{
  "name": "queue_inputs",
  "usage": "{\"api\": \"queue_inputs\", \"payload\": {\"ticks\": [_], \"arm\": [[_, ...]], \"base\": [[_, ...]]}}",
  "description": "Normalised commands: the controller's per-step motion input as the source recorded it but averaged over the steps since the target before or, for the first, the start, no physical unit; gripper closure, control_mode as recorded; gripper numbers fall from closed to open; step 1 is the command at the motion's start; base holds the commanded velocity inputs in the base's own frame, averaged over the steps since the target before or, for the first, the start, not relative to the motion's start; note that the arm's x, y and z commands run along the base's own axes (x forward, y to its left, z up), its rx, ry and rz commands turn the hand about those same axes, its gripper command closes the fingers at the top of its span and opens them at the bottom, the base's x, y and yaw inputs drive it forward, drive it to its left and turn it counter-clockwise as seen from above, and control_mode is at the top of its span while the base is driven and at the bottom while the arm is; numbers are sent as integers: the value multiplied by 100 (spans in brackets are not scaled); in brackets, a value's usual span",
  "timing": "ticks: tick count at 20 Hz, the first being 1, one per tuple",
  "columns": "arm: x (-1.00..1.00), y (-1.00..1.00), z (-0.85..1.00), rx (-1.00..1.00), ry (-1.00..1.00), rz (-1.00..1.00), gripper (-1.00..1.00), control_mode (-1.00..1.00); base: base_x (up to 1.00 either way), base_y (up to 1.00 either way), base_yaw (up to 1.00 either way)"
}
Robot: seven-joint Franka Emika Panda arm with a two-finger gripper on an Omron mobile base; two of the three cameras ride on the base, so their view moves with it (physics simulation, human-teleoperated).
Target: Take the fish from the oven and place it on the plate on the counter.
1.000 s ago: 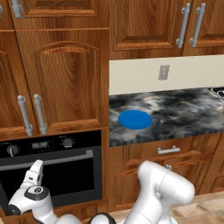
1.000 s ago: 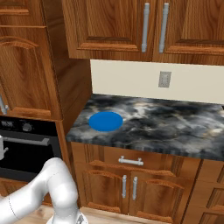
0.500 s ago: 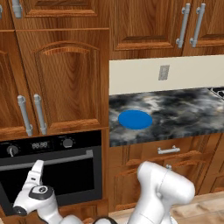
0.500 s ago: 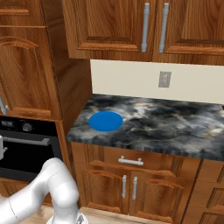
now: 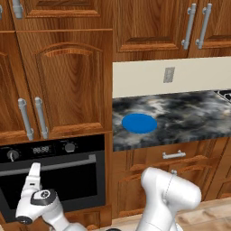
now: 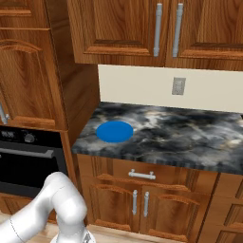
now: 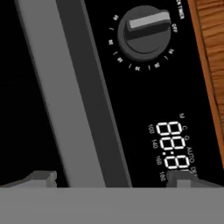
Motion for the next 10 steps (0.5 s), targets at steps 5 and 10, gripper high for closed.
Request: {"api": "queue_inputs", "payload": {"ticks": [5, 10], "arm": [[16, 15, -4, -7, 0, 6, -100, -100], [0, 9, -24, -3, 0, 3, -100, -100]], "base": [[0, 0, 0], [0, 0, 0]]}}
